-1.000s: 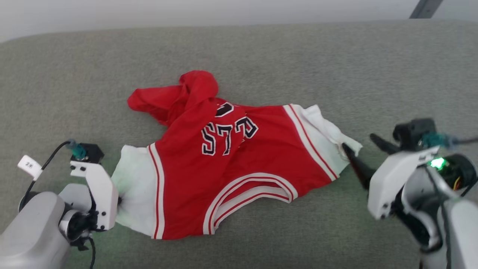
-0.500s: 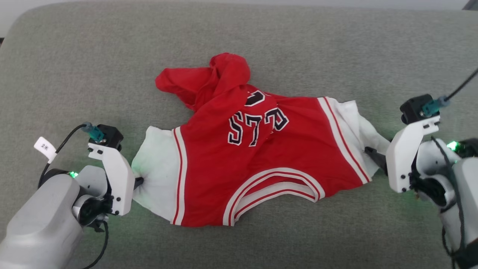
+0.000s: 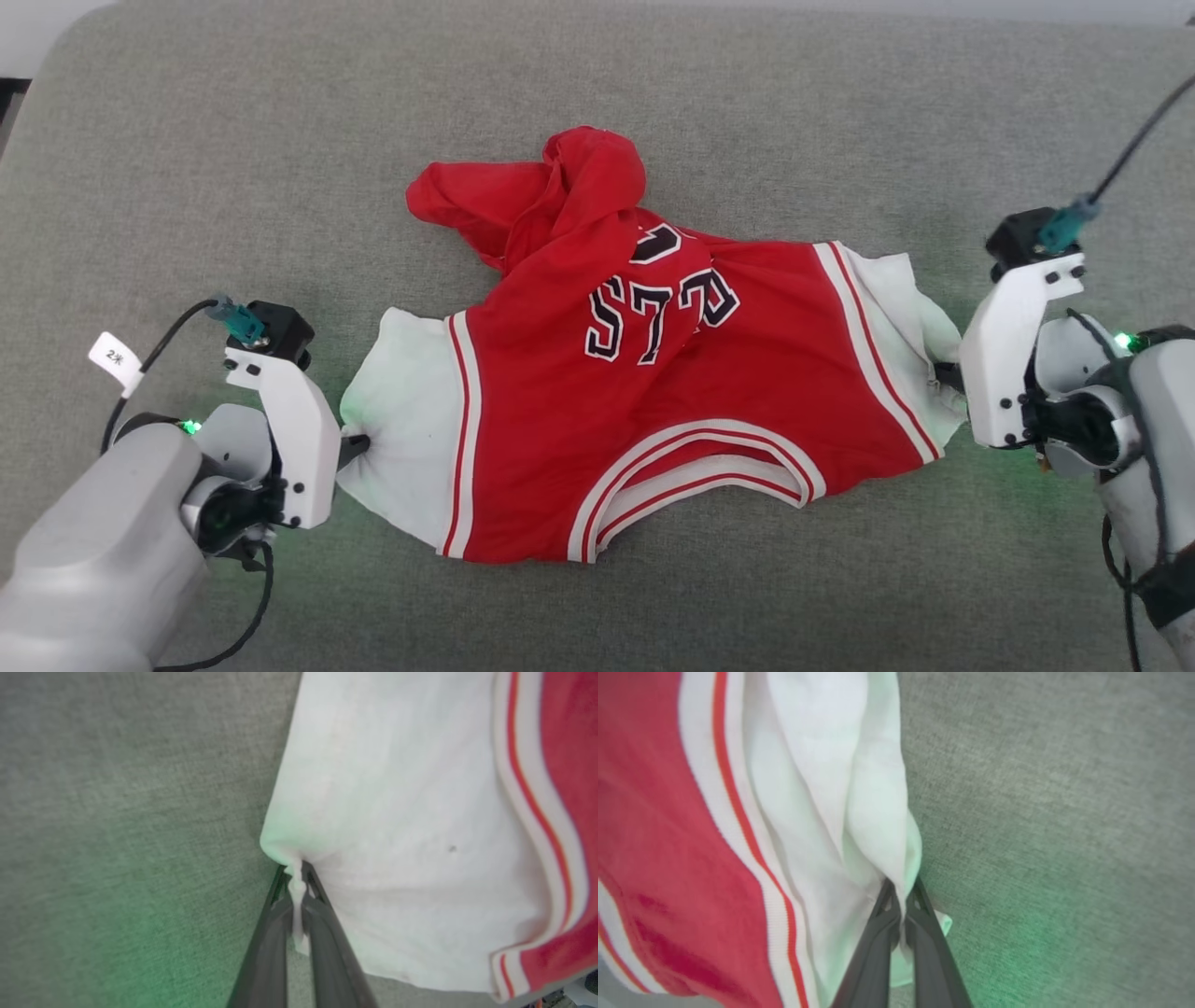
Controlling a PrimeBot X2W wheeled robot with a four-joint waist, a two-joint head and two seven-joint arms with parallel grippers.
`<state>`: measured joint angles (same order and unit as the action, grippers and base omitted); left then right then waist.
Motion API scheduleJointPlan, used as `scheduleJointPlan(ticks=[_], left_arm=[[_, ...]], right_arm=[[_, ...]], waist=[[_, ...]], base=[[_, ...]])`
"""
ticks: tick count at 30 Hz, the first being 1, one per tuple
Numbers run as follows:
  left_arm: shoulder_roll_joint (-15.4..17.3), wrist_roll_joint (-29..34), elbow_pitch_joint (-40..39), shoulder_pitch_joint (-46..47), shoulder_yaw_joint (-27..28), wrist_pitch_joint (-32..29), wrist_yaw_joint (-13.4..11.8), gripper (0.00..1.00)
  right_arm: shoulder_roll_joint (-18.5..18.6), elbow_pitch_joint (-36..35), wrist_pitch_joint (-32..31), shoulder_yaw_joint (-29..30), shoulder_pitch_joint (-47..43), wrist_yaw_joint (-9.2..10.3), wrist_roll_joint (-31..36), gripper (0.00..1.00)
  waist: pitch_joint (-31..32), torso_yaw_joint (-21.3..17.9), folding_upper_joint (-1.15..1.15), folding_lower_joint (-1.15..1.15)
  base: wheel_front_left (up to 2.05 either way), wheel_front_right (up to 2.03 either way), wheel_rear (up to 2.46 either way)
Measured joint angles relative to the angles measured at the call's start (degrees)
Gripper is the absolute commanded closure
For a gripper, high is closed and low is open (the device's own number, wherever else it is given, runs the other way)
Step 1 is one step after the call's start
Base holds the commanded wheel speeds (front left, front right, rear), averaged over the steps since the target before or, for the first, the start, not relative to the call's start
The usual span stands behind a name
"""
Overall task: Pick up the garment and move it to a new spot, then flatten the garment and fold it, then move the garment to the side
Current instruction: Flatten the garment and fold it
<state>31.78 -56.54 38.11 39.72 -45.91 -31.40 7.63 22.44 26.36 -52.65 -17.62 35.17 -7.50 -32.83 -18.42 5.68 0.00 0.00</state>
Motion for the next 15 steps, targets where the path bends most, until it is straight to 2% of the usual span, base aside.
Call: scheduleJointPlan(ticks=[5, 10, 15], left_arm=[[1.5, -2.1, -0.9, 1.4, -0.5, -1.4, 0.0, 1.0], [4.6, -3.2, -4.4, 6.4, 0.4, -3.5, -0.1, 1.0], [8.1, -2.9, -8.7, 11.5, 2.1, -6.3, -1.5, 1.0]], right_arm=[[0.0, -2.9, 0.2, 2.2, -0.7, 0.01, -3.9, 1.0], [0.1, -8.1, 0.2, 5.6, 0.0, 0.0, -6.0, 1.0], [-3.0, -13.5, -0.2, 9.5, 2.2, 0.0, -7.1, 1.0]], waist=[[1.7, -0.6, 0.0, 0.0], [4.3, -1.3, -0.01, 0.0], [7.2, -2.2, -0.01, 0.0]], base=[[0.0, 0.0, 0.0], [0.0, 0.0, 0.0], [0.0, 0.0, 0.0]])
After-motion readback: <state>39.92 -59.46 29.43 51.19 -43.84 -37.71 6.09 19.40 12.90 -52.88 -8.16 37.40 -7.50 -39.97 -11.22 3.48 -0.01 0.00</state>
